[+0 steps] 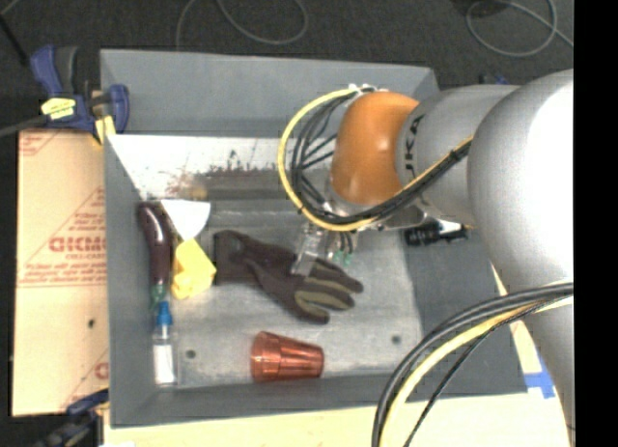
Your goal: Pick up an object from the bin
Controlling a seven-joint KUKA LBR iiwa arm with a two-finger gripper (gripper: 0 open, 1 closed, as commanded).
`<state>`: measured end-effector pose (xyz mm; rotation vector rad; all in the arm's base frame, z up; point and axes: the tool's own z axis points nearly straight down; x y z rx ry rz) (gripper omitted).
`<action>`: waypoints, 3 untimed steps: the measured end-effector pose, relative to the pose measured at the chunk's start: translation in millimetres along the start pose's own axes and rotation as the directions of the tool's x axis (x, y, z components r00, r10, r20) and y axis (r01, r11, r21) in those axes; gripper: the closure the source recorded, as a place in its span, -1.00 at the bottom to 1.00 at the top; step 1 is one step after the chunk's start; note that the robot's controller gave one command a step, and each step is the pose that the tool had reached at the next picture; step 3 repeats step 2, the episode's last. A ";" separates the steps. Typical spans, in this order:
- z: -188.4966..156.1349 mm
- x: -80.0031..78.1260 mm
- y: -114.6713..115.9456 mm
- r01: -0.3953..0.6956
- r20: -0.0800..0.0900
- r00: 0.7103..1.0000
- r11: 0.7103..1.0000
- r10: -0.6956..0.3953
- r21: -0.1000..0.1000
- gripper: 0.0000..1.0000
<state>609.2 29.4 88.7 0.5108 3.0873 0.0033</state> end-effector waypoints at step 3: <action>-124.0 -0.4 -3.5 -0.029 0.003 1.000 1.000 0.029 -0.001 1.00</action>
Offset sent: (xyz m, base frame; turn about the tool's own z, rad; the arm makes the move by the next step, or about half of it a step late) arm -0.0034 -0.0023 0.1230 0.0346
